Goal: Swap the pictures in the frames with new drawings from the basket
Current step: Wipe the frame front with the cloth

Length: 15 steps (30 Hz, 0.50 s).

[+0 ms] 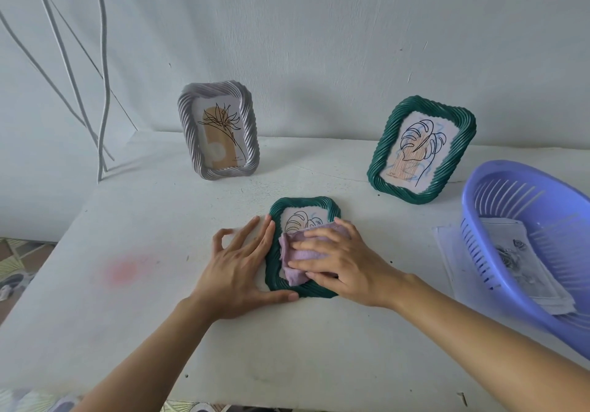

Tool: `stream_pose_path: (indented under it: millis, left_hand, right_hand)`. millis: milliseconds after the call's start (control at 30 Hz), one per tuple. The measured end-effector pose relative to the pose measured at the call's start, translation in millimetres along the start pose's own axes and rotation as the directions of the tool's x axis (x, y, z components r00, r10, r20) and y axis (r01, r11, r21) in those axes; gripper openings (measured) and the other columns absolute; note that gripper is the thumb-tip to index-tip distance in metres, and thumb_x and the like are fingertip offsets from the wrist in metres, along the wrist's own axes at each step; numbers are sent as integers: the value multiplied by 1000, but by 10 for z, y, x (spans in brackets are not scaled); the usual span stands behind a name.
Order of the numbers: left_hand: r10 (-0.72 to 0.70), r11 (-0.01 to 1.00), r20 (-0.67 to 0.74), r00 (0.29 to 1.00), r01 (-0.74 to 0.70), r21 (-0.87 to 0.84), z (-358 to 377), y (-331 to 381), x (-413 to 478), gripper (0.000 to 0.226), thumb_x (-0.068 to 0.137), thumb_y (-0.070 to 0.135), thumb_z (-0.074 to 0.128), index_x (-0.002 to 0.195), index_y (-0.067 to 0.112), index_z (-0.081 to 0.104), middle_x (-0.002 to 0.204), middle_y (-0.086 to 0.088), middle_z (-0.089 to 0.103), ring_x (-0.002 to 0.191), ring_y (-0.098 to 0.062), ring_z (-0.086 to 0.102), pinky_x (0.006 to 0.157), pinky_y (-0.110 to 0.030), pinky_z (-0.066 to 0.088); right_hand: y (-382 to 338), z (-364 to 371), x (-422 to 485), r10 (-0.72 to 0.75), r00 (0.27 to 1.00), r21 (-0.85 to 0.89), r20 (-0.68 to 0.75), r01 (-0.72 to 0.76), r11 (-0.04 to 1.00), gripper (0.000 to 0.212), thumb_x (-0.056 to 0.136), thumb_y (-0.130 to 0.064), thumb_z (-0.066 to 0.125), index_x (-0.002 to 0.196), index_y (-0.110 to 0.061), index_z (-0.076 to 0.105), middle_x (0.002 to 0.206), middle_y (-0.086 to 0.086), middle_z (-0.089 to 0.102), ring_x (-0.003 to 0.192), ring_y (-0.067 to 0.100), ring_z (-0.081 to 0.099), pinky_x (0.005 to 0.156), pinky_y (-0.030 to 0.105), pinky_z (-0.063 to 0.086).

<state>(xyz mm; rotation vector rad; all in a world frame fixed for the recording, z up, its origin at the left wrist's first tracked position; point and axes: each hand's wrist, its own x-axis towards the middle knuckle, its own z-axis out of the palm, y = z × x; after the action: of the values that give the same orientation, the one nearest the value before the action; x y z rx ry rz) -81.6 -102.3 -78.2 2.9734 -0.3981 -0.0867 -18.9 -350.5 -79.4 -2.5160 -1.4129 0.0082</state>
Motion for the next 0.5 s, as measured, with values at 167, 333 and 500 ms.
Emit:
stream_pose_path:
  millis: [167, 333, 500]
  left_hand:
    - [-4, 1000, 15, 1000, 4, 14, -12, 6, 5, 123, 67, 101, 26, 159, 23, 4, 165, 11, -4, 153, -9, -6, 119, -50, 9]
    - [-15, 1000, 8, 1000, 15, 12, -15, 5, -6, 125, 66, 102, 26, 159, 23, 0, 165, 12, -5, 152, -7, -7, 119, -48, 7]
    - [-8, 1000, -7, 1000, 8, -22, -11, -6, -6, 124, 66, 101, 29, 159, 24, -2, 164, 12, -5, 152, -7, -6, 120, -47, 5]
  right_hand:
    - [-10, 38, 188, -49, 999, 2, 1, 49, 999, 33, 100, -44, 47, 130, -43, 61, 149, -9, 46, 141, 19, 34, 111, 46, 27]
    - [-5, -21, 161, -123, 992, 60, 16, 122, 991, 27, 97, -32, 52, 115, -37, 72, 139, -11, 55, 132, 18, 43, 101, 46, 36]
    - [176, -181, -123, -67, 997, 85, -26, 69, 994, 30, 90, -17, 58, 106, -36, 74, 130, -12, 61, 128, 16, 47, 102, 41, 36]
